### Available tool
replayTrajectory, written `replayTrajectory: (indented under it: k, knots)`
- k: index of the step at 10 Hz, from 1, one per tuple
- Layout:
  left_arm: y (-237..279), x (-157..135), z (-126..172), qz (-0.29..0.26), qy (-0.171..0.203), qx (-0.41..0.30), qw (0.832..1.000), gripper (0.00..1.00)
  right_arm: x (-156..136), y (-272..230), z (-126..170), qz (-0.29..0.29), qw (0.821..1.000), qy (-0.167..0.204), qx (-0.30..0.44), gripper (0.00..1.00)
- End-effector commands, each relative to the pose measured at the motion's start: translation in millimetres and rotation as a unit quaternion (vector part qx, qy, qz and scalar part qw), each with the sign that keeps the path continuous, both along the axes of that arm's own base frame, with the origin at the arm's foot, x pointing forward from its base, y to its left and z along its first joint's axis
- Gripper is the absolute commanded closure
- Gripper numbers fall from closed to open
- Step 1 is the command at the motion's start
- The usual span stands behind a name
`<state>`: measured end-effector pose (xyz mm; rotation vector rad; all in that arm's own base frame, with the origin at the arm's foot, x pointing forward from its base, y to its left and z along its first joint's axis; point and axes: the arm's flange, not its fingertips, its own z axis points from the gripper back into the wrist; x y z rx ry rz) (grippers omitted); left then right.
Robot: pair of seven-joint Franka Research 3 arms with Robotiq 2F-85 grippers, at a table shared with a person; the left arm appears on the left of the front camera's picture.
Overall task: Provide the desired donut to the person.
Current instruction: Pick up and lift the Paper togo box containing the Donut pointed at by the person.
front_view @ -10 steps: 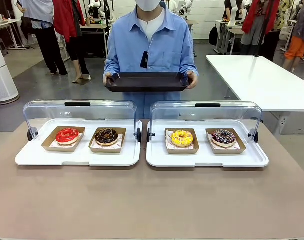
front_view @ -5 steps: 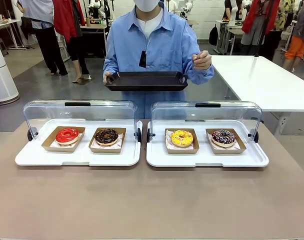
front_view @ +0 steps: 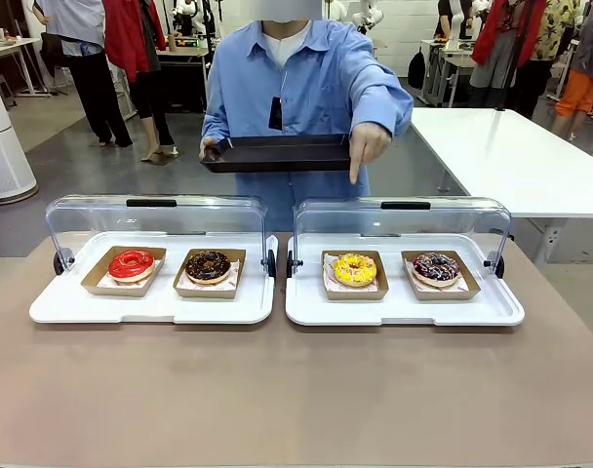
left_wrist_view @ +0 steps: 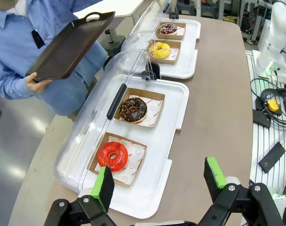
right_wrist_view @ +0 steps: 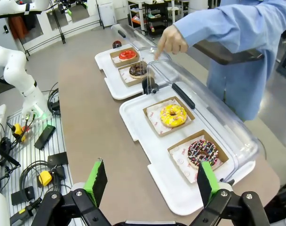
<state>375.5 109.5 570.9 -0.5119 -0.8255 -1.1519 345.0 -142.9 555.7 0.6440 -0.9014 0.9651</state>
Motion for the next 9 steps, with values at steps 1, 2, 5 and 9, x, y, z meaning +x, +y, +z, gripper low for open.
replayTrajectory:
  k: [1,2,5,9]
  knots:
    - [-0.3,-0.1,1.1,0.001,0.000,-0.005,1.000,0.00,2.5,0.0,-0.8,0.003,1.000,-0.007,0.009,0.00]
    - [-0.3,-0.1,1.1,0.001,0.000,-0.005,1.000,0.00,2.5,0.0,-0.8,0.003,1.000,-0.007,0.009,0.00]
    - [-0.3,-0.1,1.1,0.001,0.000,-0.005,1.000,0.00,2.5,0.0,-0.8,0.003,1.000,-0.007,0.009,0.00]
    - [-0.3,-0.1,1.1,0.001,0.000,-0.005,1.000,0.00,2.5,0.0,-0.8,0.003,1.000,-0.007,0.009,0.00]
